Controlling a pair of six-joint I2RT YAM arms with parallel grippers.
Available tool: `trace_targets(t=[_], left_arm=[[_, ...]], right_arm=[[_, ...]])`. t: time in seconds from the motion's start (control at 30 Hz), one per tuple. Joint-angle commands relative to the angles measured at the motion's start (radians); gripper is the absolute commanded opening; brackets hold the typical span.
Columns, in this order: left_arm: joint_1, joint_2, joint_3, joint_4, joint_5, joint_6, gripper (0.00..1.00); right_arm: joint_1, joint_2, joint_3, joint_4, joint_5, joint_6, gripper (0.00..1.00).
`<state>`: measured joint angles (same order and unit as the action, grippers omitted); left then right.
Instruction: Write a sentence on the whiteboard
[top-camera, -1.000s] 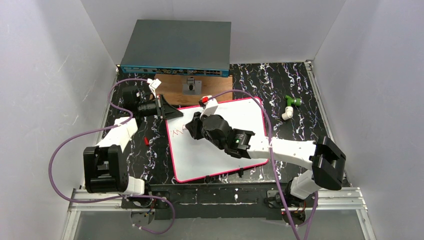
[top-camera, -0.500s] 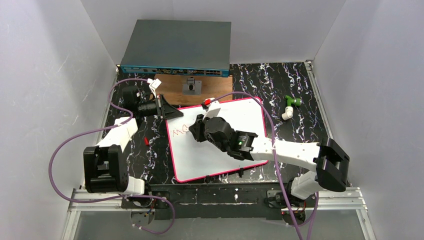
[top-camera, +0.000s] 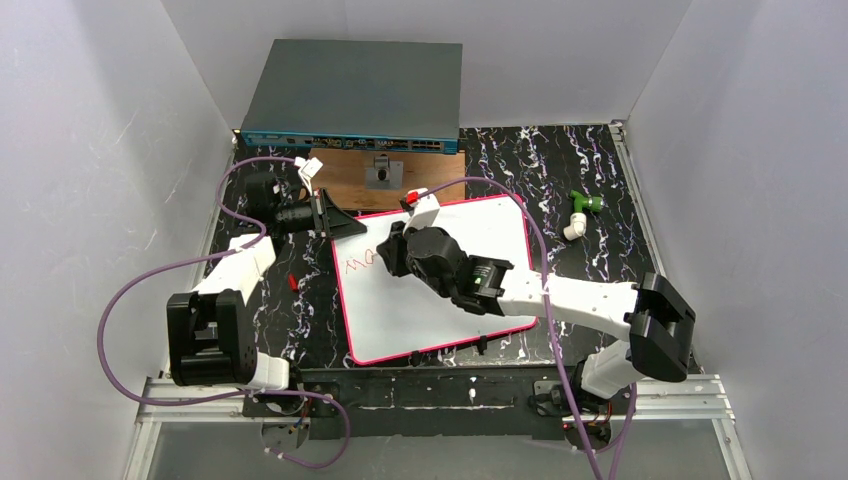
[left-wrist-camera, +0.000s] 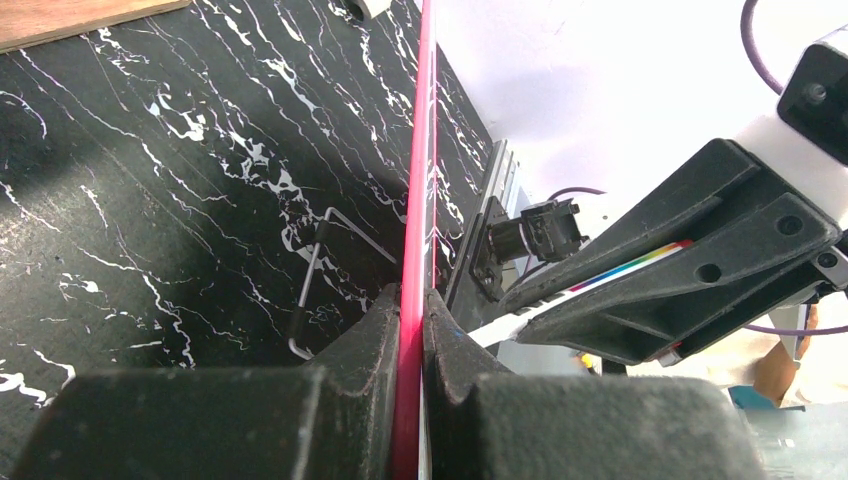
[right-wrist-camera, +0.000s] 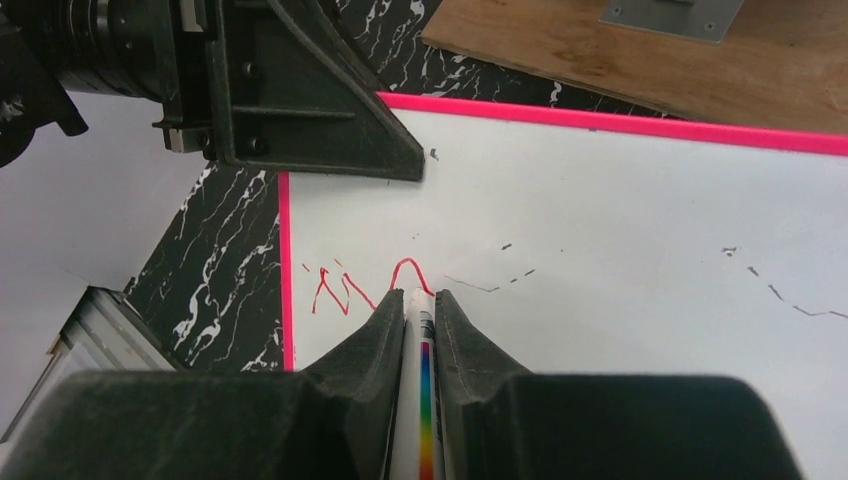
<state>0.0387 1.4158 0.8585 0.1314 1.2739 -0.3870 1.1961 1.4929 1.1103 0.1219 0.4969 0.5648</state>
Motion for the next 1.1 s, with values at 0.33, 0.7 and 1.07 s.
trace_targets(t=[0.33, 0.7, 1.07], left_arm=[[-0.007, -0.008, 0.008, 0.051, -0.123, 0.087, 0.00], [-0.008, -0.012, 0.008, 0.046, -0.123, 0.091, 0.00], [-0.008, -0.016, 0.008, 0.036, -0.126, 0.098, 0.00]], right_arm=[[-0.016, 0.015, 0.058, 0.002, 0.023, -0.031, 0.01], [-0.014, -0.035, -0.020, -0.014, 0.011, 0.013, 0.01], [-0.002, -0.042, -0.033, -0.035, 0.006, 0.035, 0.01]])
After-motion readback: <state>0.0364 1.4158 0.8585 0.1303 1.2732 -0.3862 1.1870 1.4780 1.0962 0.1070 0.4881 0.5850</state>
